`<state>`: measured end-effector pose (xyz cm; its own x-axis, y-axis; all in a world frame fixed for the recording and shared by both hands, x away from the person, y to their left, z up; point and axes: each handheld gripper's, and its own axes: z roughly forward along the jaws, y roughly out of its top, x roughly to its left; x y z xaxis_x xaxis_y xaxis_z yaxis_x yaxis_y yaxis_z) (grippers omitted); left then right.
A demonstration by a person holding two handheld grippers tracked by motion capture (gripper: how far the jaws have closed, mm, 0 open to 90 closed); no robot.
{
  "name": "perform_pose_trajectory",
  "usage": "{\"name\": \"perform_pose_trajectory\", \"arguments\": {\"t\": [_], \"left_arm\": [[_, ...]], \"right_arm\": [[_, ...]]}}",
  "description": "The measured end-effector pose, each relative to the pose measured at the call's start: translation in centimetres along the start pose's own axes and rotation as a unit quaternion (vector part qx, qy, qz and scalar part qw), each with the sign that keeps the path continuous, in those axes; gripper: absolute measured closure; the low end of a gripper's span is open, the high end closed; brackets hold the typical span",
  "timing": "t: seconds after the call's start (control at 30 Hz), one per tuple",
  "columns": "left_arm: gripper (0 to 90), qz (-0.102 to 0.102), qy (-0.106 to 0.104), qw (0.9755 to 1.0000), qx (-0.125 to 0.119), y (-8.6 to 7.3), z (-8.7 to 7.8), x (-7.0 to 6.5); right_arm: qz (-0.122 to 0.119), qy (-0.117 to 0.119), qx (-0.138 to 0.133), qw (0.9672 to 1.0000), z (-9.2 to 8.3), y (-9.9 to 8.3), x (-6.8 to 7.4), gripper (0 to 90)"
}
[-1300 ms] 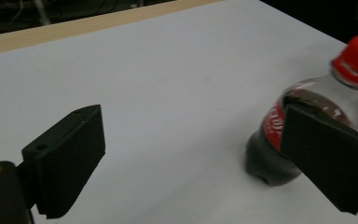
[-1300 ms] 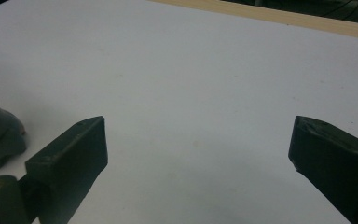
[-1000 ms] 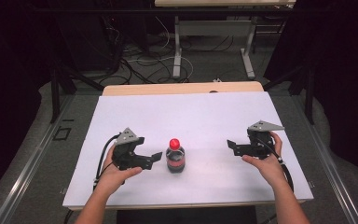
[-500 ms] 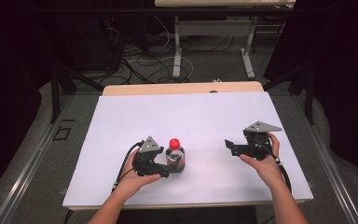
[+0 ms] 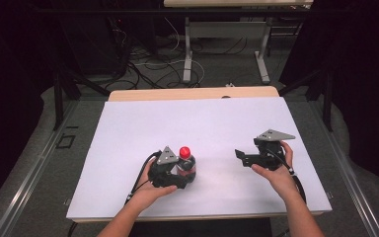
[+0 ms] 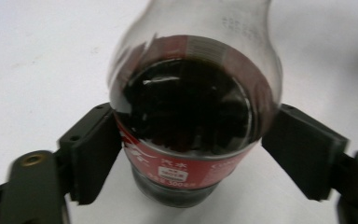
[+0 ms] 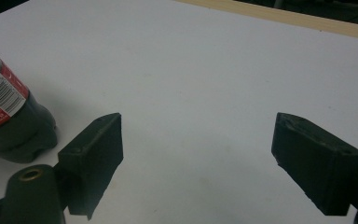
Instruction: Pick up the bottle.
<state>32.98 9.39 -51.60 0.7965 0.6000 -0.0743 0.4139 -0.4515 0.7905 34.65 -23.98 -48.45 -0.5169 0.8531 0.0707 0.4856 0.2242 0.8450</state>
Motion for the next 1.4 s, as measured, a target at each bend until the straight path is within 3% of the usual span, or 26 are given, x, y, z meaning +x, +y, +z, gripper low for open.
{"name": "perform_pose_trajectory", "arguments": {"t": [0.13,0.3,0.33,0.6,0.73,0.83,0.87,1.0,1.07,1.3,1.4], "left_arm": [[27.8,-0.004,0.005,0.9999,-0.012,-0.2,0.0,-0.1],[29.2,0.01,0.017,0.9997,-0.012,-0.1,-0.2,-0.3],[29.4,0.012,0.011,0.9998,-0.008,-0.1,-0.3,-0.3],[30.0,0.028,0.019,0.9994,-0.01,0.0,-0.3,-0.7],[30.0,0.013,0.01,0.9997,-0.018,0.0,-0.3,-0.6],[30.0,0.017,0.014,0.9996,-0.016,0.4,-0.7,-0.8],[30.0,0.017,0.012,0.9997,-0.009,0.5,-1.0,-0.9],[30.1,0.014,0.022,0.9995,-0.018,1.0,-1.7,-1.1],[30.1,0.015,0.018,0.9997,-0.006,1.3,-2.1,-1.1],[30.1,0.01,0.029,0.9995,-0.004,2.5,-2.1,-1.1],[30.1,0.014,0.034,0.9993,-0.002,3.3,-2.0,-0.9]], "right_arm": [[0.0,-0.004,0.005,1.0,0.1,-0.1,-0.1,16.0],[0.003,-0.003,0.005,1.0,0.2,-0.2,-0.1,16.0],[0.005,-0.003,0.005,1.0,0.2,-0.2,-0.1,16.0],[0.003,-0.003,0.008,1.0,0.2,-0.2,-0.1,16.1],[0.001,-0.001,0.004,1.0,0.2,-0.2,0.1,16.5],[-0.002,0.0,0.001,1.0,0.2,0.0,0.3,17.2],[-0.002,0.002,0.001,1.0,0.1,0.0,0.4,17.5],[-0.018,0.01,-0.005,0.9998,-0.1,0.3,0.9,19.2],[-0.023,0.015,-0.011,0.9996,-0.2,0.5,1.2,20.3],[-0.042,0.035,-0.02,0.9983,-0.3,1.7,2.7,24.6],[-0.039,0.048,-0.017,0.998,-0.2,2.6,3.2,27.6]]}}
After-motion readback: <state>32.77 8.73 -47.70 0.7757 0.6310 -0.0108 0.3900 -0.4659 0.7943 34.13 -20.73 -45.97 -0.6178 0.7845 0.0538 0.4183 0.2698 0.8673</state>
